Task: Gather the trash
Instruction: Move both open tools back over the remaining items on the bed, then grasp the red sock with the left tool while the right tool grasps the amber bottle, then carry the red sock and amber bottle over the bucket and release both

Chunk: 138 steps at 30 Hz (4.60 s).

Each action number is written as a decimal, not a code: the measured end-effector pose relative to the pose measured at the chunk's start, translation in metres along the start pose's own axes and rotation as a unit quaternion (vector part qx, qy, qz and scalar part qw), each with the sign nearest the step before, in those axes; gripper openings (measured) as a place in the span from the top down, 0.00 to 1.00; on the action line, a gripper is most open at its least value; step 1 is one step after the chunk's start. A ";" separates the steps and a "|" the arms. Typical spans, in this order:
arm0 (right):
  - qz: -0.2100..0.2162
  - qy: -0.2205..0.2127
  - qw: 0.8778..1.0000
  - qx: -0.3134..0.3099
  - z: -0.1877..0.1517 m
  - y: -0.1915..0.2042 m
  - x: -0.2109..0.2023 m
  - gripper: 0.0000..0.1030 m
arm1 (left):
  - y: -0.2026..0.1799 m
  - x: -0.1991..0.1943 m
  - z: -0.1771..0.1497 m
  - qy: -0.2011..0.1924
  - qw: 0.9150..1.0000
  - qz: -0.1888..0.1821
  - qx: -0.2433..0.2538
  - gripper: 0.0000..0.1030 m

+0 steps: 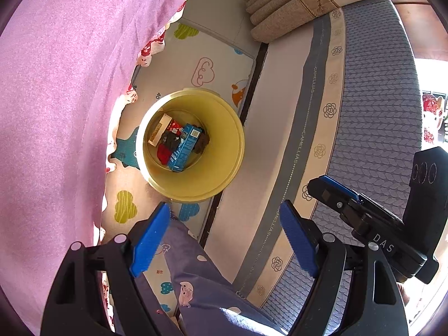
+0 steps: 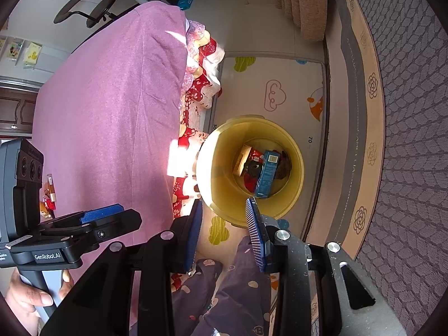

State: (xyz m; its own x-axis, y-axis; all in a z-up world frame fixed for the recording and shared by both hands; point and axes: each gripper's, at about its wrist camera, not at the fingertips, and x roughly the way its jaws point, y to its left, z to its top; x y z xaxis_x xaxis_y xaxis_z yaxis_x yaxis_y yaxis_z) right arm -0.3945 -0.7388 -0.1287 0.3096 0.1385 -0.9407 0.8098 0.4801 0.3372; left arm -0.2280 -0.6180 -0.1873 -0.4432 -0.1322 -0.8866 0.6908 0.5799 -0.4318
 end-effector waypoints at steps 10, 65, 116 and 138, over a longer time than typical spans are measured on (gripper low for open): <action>0.007 -0.001 0.999 -0.050 0.004 0.062 -0.002 0.69 | 0.052 -0.048 -0.021 -0.045 0.998 -0.006 -0.037 0.21; 0.066 0.132 0.908 -0.392 -0.092 0.705 0.239 0.69 | 0.625 -0.297 -0.188 -0.266 0.862 -0.040 -0.429 0.19; 0.036 0.146 0.932 -0.329 -0.098 0.646 0.231 0.70 | 0.593 -0.259 -0.214 -0.246 0.846 -0.072 -0.468 0.62; 0.052 0.077 0.970 -0.227 -0.127 0.451 0.102 0.70 | 0.404 -0.222 -0.236 -0.200 0.932 -0.073 -0.292 0.62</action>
State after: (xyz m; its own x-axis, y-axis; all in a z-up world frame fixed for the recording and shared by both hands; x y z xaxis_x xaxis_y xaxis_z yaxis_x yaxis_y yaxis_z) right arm -0.0612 -0.3983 -0.0771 0.2712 0.3175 -0.9087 0.4655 0.7830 0.4125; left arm 0.0148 -0.1649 -0.1254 -0.1796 -0.4657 -0.8666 0.1590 0.8555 -0.4927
